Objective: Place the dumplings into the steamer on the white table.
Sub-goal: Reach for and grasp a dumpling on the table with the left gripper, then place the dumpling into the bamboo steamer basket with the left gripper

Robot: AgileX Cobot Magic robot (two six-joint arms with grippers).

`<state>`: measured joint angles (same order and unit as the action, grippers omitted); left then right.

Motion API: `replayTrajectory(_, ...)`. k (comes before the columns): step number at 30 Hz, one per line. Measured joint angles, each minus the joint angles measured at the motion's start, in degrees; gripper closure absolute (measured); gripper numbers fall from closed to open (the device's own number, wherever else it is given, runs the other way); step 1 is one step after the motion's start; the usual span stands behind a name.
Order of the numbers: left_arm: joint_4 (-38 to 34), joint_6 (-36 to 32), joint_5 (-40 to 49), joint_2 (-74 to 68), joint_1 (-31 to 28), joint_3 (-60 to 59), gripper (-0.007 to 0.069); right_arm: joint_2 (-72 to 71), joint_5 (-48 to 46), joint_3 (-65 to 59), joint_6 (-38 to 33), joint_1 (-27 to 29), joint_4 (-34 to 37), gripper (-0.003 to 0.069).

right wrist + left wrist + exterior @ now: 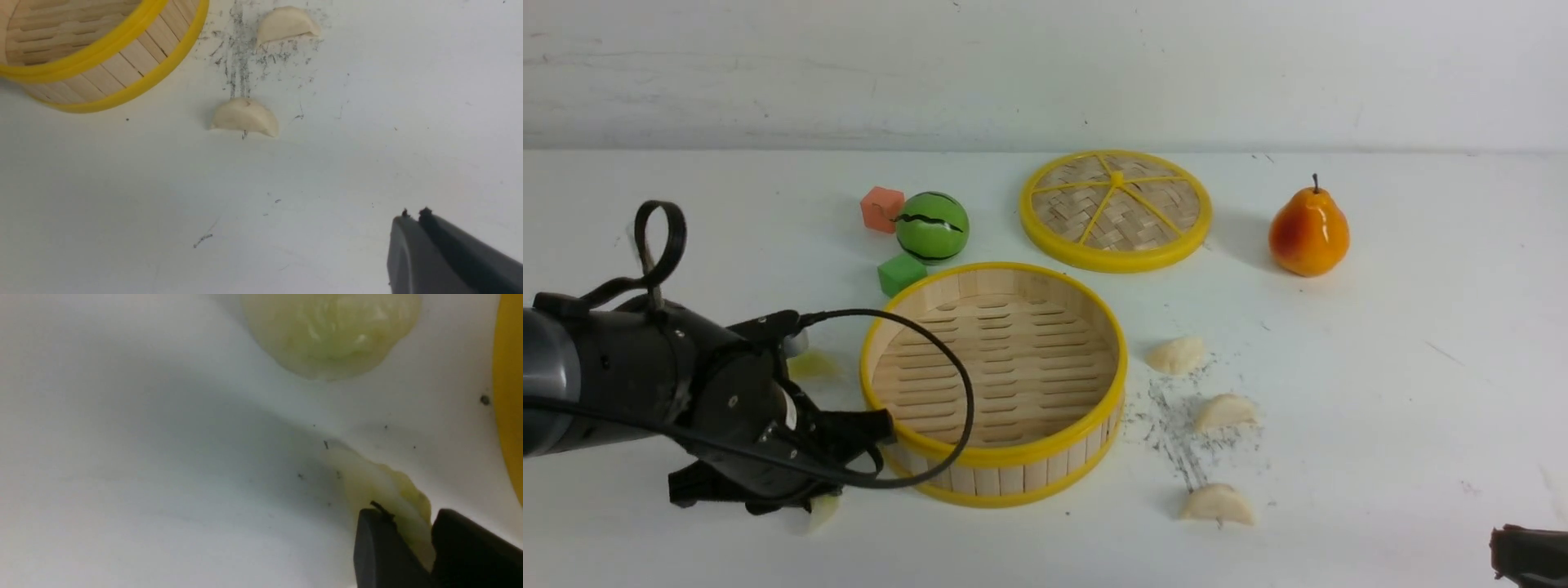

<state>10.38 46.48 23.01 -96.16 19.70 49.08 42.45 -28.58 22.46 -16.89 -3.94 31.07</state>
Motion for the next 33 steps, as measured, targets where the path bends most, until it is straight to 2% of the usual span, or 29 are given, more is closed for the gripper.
replayTrajectory(6,0.49,-0.06,0.84,0.46,0.00,0.05,0.0494,0.00,-0.57,0.00,0.00,0.00,0.00,0.0627)
replayTrajectory(12,0.18,-4.38,5.50,8.31,0.00,0.05,0.0500,0.00,-0.93,0.00,0.00,0.00,0.07,0.0624)
replayTrajectory(19,-9.92,-15.81,6.43,14.69,0.00,7.75,0.0503,0.00,-1.00,0.00,0.00,0.00,0.07,0.0619)
replayTrajectory(20,-13.53,-20.46,7.37,13.38,0.00,11.41,0.0503,0.00,-1.00,0.00,0.00,0.00,0.28,0.0619)
replayTrajectory(26,-24.04,-34.25,12.25,-0.35,0.00,26.33,0.0503,0.00,-1.00,0.00,0.00,0.00,0.86,0.0617)
replayTrajectory(33,-26.32,-36.81,14.25,-16.72,0.06,37.55,0.0504,0.00,-2.08,0.00,0.00,0.00,0.91,0.0610)
